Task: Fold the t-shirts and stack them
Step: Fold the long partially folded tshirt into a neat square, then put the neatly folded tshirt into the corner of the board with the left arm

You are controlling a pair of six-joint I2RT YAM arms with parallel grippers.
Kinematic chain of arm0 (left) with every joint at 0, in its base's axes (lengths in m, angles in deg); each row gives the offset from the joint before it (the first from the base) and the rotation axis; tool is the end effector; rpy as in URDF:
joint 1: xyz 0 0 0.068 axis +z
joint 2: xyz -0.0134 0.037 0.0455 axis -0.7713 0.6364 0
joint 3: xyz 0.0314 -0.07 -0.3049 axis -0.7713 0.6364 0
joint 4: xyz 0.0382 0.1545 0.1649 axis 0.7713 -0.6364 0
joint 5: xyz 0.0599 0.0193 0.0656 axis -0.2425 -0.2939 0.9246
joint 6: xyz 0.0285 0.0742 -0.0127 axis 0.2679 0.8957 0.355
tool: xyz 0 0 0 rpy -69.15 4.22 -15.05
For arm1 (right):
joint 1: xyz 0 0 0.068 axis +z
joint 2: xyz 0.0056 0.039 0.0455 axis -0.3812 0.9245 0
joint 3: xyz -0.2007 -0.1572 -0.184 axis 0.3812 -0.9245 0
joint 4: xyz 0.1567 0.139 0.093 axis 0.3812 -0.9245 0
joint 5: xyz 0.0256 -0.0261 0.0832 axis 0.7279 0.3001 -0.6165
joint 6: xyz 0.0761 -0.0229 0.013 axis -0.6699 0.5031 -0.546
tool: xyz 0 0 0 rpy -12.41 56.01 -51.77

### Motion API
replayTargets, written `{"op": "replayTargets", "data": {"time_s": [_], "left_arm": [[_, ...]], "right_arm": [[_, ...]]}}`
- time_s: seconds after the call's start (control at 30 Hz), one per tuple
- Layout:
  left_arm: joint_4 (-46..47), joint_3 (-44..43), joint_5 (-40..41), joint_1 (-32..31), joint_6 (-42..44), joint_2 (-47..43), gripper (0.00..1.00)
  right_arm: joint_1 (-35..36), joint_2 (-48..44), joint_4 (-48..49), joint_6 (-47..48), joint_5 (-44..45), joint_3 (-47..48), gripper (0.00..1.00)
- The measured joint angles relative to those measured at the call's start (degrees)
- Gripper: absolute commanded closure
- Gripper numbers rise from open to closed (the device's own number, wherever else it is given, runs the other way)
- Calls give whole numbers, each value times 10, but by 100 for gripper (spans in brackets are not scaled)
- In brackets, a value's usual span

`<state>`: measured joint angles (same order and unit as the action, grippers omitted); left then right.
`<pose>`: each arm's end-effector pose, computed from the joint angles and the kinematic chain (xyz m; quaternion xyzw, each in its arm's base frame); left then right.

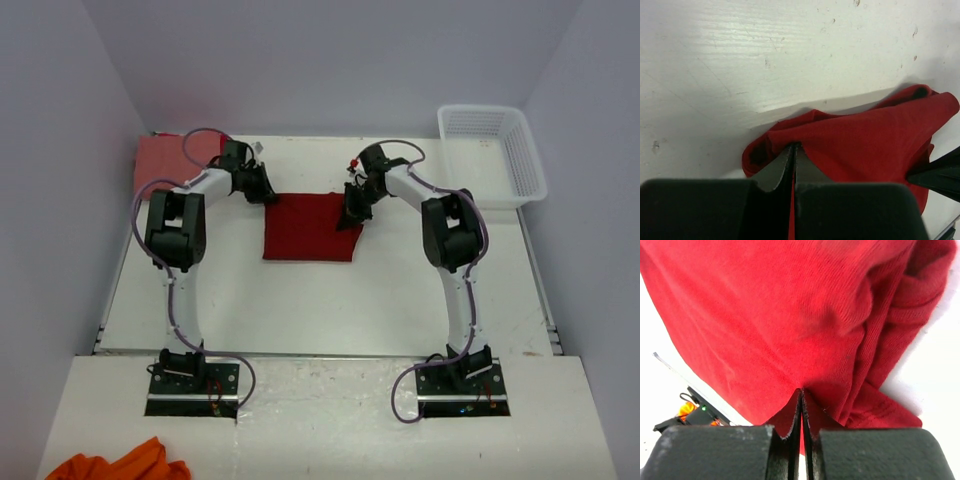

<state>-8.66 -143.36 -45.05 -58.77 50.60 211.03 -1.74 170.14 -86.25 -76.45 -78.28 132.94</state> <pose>0.4852 -0.0991 0.1759 -0.0833 0.9290 -0.2770 0.2309 0.4420 0.2063 0.1652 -0.0038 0.9494 0.3122 0.0345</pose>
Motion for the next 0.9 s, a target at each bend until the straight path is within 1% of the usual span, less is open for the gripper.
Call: {"op": "replayTargets", "data": {"time_s": [0.07,0.1,0.13,0.17,0.23,0.27,0.3,0.33,0.37,0.4,0.43,0.47,0.5,0.6,0.67,0.7,0.8,0.9], "left_arm": [[3,2,-4,3,0,-2,100],[9,8,-6,5,0,-6,98],[16,17,-7,5,0,-14,90],[20,28,-6,5,0,-25,71],[18,53,-5,4,0,-58,60],[16,63,0,2,0,-79,56],[12,69,6,-1,2,-101,55],[6,72,14,-5,3,-126,53],[-1,72,25,-7,5,-140,44],[-6,71,37,-13,10,-172,40],[-17,69,46,-18,15,-196,34],[-26,66,55,-22,19,-214,12],[-34,66,64,-25,26,-231,4],[-53,78,72,-25,28,-260,2],[-51,113,52,-12,28,-266,2],[-50,132,42,-3,27,-266,2],[-64,196,28,26,23,-249,4],[-80,214,24,38,24,-224,6]], "right_arm": [[0,-9,9,8,-2,-7,100],[0,-17,12,12,-3,-13,100],[1,-29,15,17,-3,-20,98],[2,-40,16,22,-3,-25,94],[3,-66,15,31,-3,-26,90],[5,-80,15,35,-2,-26,87],[6,-96,15,39,-1,-27,84],[8,-114,15,42,0,-29,78],[9,-133,17,43,1,-35,76],[11,-153,20,43,2,-44,73],[12,-179,27,46,3,-63,71],[14,-206,29,45,3,-82,71],[16,-236,31,45,4,-106,70],[24,-332,49,41,9,-191,70],[31,-386,50,39,11,-237,70],[37,-433,54,35,12,-268,70],[49,-520,55,30,12,-320,69],[54,-599,57,27,13,-370,69]]}}
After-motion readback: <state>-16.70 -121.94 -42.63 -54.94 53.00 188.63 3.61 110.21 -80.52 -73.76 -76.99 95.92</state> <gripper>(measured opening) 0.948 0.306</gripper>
